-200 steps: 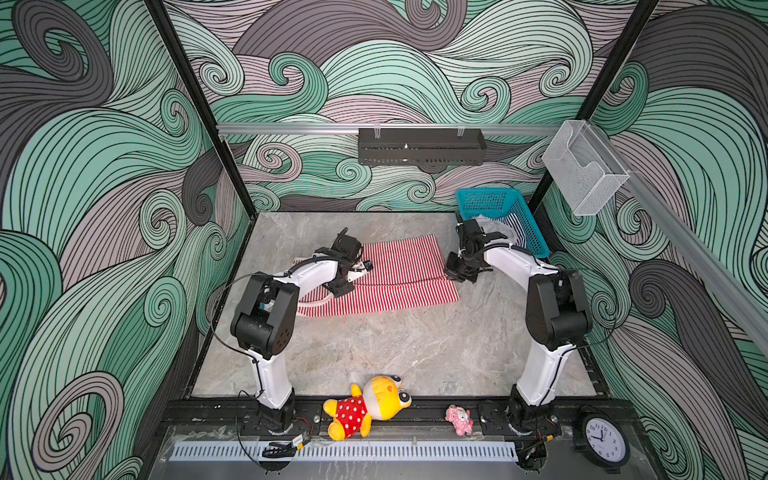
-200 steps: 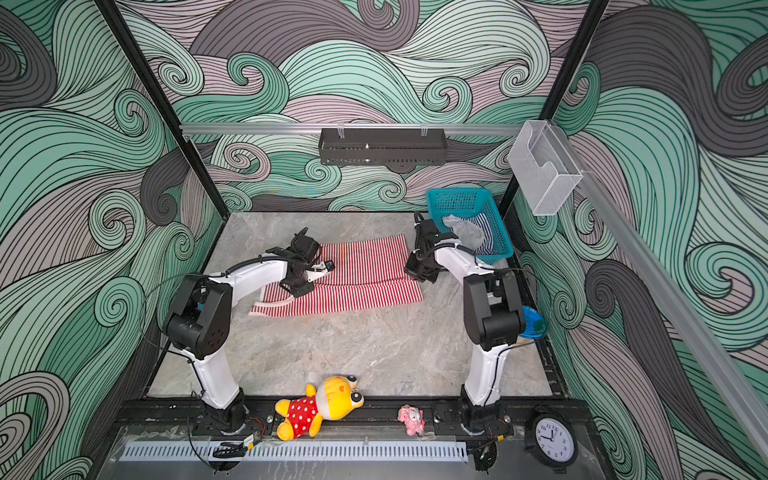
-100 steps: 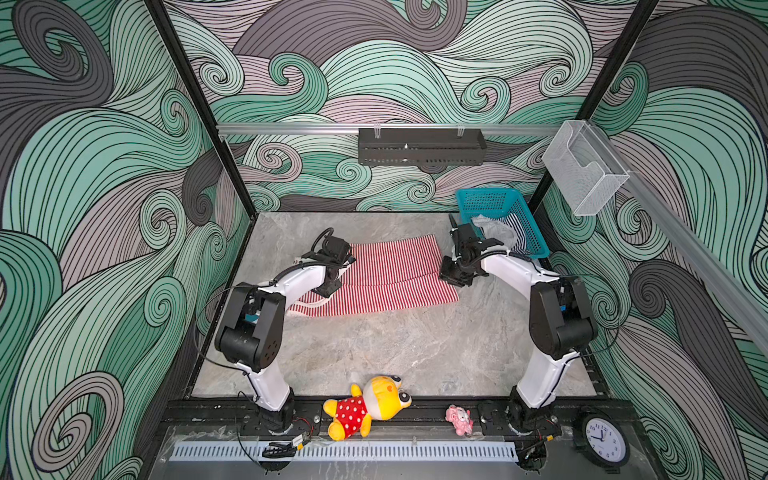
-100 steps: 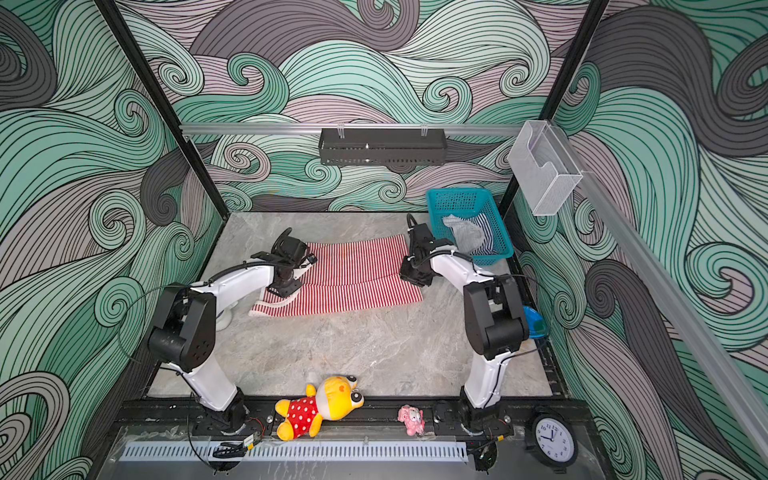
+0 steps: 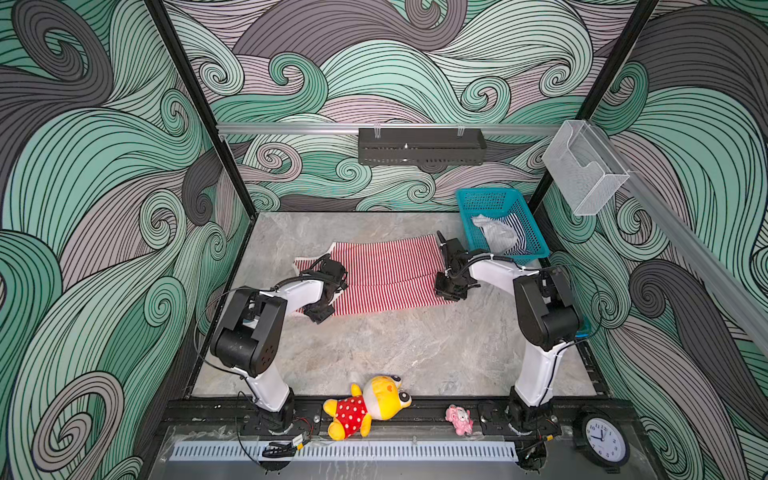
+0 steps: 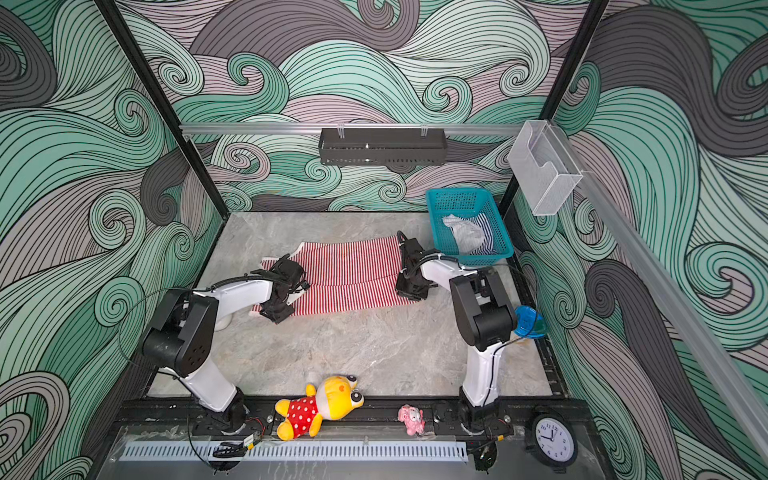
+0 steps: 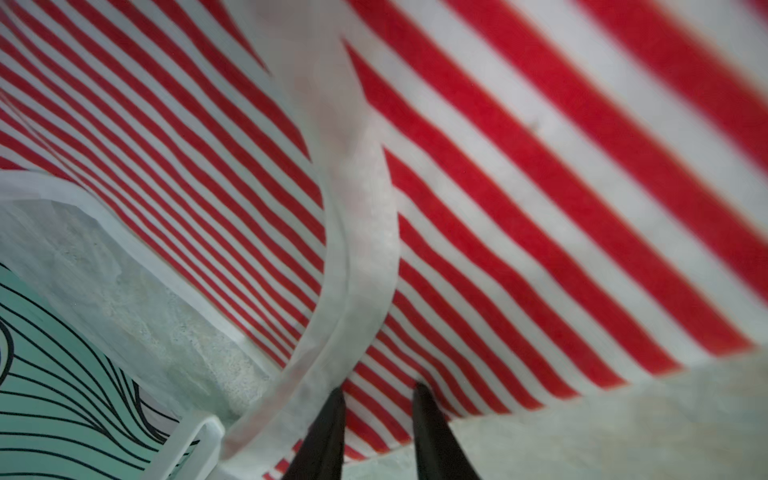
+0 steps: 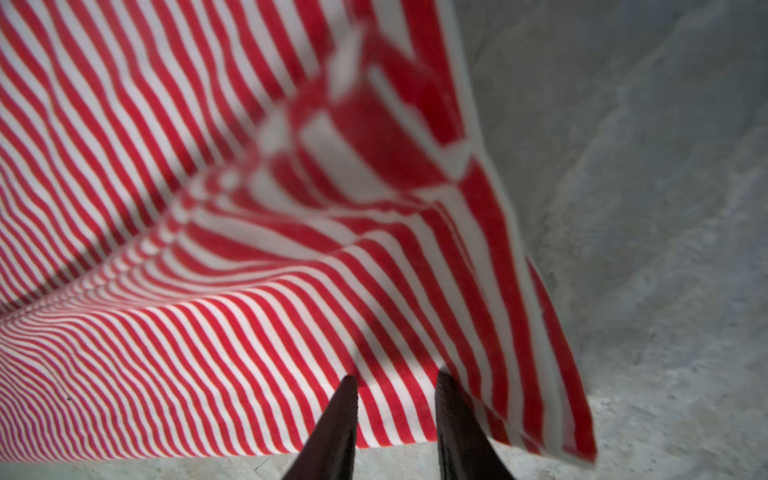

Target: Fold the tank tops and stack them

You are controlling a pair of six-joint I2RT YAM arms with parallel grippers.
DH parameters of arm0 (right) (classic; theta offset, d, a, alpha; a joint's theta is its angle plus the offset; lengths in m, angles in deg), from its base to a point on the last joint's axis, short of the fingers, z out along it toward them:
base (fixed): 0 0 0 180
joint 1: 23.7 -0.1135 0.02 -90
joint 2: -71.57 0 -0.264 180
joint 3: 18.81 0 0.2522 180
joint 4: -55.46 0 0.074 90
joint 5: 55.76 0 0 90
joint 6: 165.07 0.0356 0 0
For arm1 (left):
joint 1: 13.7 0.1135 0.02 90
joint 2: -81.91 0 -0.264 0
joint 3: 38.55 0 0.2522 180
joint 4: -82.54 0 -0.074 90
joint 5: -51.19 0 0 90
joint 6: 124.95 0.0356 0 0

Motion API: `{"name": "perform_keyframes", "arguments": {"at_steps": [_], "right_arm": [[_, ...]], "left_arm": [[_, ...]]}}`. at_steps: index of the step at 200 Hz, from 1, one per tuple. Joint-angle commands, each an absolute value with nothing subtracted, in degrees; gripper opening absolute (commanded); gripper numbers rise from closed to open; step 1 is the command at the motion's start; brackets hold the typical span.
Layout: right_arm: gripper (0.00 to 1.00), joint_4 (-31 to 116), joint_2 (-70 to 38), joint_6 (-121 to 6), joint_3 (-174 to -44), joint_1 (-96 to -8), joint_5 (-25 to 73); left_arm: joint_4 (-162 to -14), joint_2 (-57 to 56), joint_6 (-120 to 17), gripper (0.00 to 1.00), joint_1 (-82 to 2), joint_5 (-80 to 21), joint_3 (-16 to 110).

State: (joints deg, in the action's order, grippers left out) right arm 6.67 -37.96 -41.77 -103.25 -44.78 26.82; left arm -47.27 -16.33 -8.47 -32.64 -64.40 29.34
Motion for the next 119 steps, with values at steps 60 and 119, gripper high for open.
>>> {"name": "perform_keyframes", "arguments": {"at_steps": [60, 119], "right_arm": [[0.35, 5.36, -26.72, -35.34, -85.02, -49.66, 28.76], [0.37, 3.37, -21.32, -31.56, -79.09, -54.1, 28.46]], "left_arm": [[-41.31, -15.08, -7.44, 0.28, -31.63, -62.91, 22.29], [-35.44, -6.19, -7.04, 0.28, -31.58, -59.07, 17.01]]}}
